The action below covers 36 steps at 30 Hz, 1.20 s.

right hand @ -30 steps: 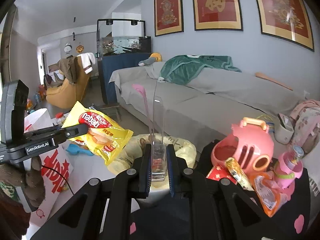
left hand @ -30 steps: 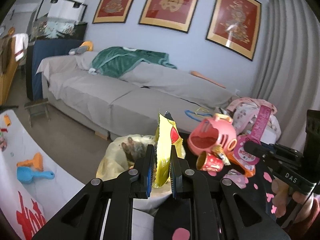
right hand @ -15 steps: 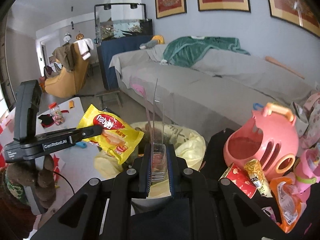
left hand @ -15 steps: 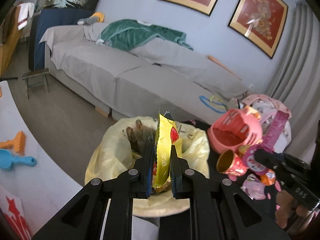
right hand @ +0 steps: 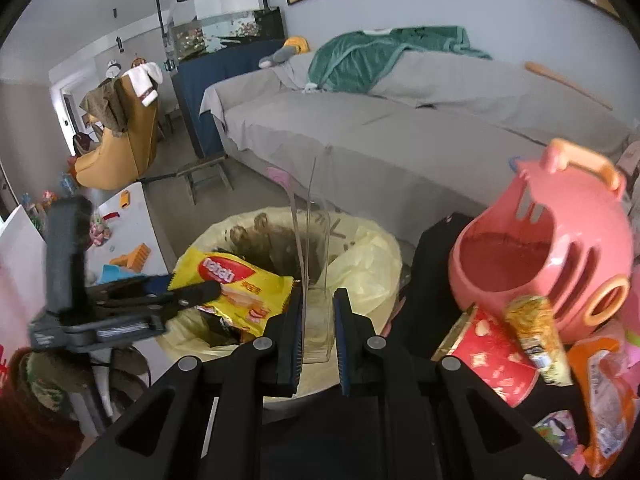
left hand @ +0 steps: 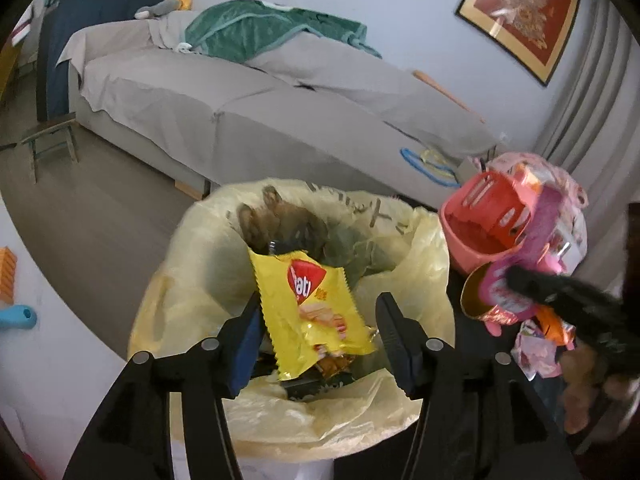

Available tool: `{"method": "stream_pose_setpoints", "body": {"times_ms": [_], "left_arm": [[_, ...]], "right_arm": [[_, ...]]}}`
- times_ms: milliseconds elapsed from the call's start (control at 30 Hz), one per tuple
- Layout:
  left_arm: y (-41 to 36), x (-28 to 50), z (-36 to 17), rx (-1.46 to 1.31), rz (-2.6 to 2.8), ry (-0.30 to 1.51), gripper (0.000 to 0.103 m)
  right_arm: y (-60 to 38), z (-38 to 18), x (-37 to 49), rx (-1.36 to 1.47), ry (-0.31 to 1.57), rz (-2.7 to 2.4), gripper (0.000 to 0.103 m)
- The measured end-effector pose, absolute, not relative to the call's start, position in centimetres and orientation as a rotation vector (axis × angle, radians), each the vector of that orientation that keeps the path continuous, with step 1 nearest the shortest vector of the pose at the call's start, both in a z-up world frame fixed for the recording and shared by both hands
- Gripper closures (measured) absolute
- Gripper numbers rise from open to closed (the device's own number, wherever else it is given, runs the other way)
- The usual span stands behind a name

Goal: Collect trash
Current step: 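Open the left gripper to drop the wafer wrapper into the bag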

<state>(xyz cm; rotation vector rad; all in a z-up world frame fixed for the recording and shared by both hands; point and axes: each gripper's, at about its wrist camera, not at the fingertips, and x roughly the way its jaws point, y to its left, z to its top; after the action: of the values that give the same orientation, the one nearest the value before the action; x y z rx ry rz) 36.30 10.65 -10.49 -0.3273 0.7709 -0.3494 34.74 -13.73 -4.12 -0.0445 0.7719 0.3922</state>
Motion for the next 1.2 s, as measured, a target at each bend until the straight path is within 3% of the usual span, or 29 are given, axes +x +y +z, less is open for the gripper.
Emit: {"method": "stream_pose_setpoints", "body": {"times_ms": [333,667,833,933,1000,1200], "left_arm": [[18.1,34.2,-8.6,-0.488,-0.203,0.652,0.046],[22.0,33.2,-9.8,-0.560,-0.133,0.630,0.046],[21.9,33.4,-10.0,-0.564,-0.136,0.633,0.046],[21.3,33.1,-9.8,-0.554,-0.141,0.632,0.046],[20.9,32.9,-9.4,-0.547,-0.142,0.629,0.046],[19.2,32.4,-8.3,-0.529,-0.156,0.619,0.046]], "right_arm": [[-5.8,-7.3,38.9,-0.083,0.894,0.557,0.090],[-1.8,-16.0,44.7,-0.148,1.268,0.538,0.089],[-2.2,-17.5,44.3,-0.187,1.331,0.523,0.088],[-2.1,-16.8,43.5,-0.212,1.287,0.527,0.085],[-2.2,-15.6,42.6,-0.232,1.228,0.525,0.076],[-4.5,-10.7,39.1,-0.232,1.025,0.554,0.062]]}}
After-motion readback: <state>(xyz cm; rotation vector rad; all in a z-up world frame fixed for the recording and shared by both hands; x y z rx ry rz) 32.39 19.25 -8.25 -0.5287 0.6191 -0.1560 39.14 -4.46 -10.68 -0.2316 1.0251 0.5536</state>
